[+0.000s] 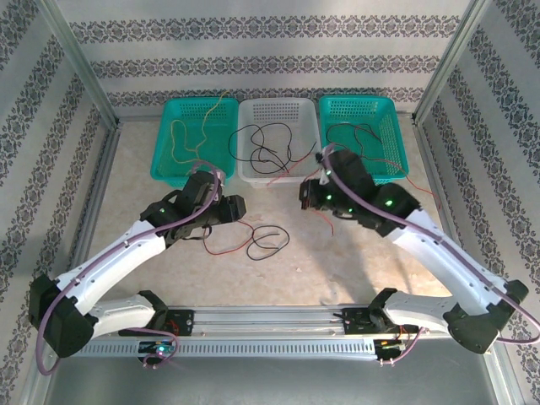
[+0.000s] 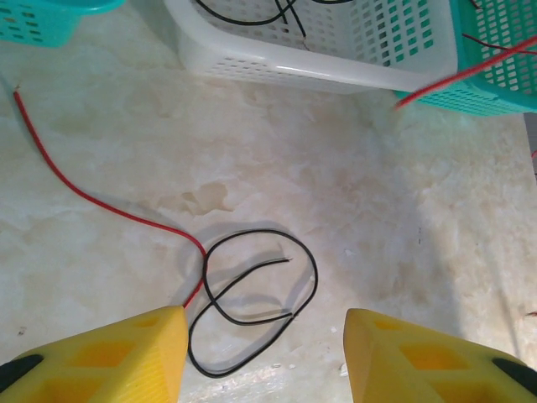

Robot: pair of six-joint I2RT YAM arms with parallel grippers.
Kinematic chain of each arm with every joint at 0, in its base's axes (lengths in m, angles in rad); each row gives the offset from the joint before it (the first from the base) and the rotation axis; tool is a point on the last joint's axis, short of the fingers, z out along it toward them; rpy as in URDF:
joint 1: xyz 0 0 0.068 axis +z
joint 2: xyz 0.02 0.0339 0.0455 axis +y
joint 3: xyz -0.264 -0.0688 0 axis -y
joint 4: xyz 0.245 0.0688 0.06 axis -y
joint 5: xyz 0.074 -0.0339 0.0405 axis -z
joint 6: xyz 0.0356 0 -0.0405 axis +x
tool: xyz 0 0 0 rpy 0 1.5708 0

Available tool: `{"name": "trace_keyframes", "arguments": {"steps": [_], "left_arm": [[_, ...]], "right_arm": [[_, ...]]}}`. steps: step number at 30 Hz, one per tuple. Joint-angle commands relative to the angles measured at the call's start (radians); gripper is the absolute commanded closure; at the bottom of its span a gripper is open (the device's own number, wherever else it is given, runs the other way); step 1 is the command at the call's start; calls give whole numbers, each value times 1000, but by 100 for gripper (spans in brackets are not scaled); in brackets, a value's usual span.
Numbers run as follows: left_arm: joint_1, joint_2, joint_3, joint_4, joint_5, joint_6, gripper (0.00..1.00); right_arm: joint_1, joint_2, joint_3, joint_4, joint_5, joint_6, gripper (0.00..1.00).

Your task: Untangle the cables

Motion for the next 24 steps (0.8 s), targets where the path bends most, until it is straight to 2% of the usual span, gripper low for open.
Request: {"name": "trace_keyframes", "arguments": {"steps": [1, 7, 13, 24], "left_arm": [[-2, 1, 28, 29, 19, -7, 48], [-2, -2, 16, 25, 14, -17, 48], [-2, -22, 1, 15, -2, -24, 49], [-2, -11, 49, -45, -51, 2, 49]], "right_arm": [[-76, 13, 179, -110, 46, -81, 100], [-308, 132, 488, -164, -44, -137, 100], [-481, 254, 609, -116, -185, -86, 100], [-582, 514, 756, -65, -251, -58, 100]]}}
